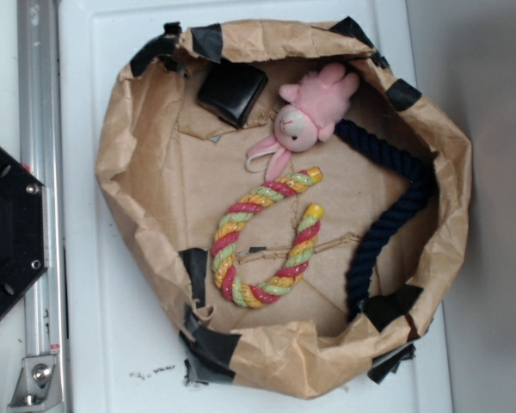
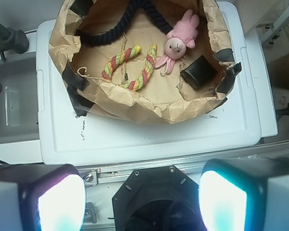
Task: Grab the multicolored rope.
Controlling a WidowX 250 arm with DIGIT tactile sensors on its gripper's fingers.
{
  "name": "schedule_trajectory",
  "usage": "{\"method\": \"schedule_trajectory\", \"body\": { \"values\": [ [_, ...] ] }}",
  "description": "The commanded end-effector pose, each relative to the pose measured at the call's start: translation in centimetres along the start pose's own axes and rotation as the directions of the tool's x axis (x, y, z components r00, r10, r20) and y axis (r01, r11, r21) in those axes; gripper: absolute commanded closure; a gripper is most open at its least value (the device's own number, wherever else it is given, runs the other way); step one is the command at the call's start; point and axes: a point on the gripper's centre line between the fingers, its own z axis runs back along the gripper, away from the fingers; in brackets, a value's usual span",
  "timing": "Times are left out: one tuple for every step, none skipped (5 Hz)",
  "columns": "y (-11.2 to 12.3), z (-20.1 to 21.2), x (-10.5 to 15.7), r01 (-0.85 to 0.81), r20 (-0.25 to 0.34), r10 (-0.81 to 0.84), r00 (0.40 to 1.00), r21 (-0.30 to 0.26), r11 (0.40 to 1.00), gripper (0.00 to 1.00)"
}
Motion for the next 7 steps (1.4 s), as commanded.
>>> {"method": "schedule_trajectory", "body": {
  "values": [
    [0.0, 0.0, 0.0, 0.000, 0.000, 0.000, 1.000, 0.000, 1.000, 0.00],
    [0.4, -2.6, 4.7, -0.262, -0.059, 0.257, 0.965, -0.104, 0.960, 0.00],
    [0.5, -5.7, 9.0, -0.476, -0.055, 0.475, 0.878, -0.187, 0.859, 0.00],
    [1.4, -8.3, 10.6, -0.668, -0.049, 0.679, 0.733, -0.243, 0.704, 0.00],
    [1.2, -13.2, 9.0, -0.841, -0.168, 0.825, 0.539, -0.165, 0.515, 0.00],
    [0.7, -18.0, 8.0, -0.836, -0.168, 0.819, 0.549, -0.126, 0.535, 0.00],
    [0.7, -18.0, 8.0, -0.836, -0.168, 0.819, 0.549, -0.126, 0.535, 0.00]
  ]
}}
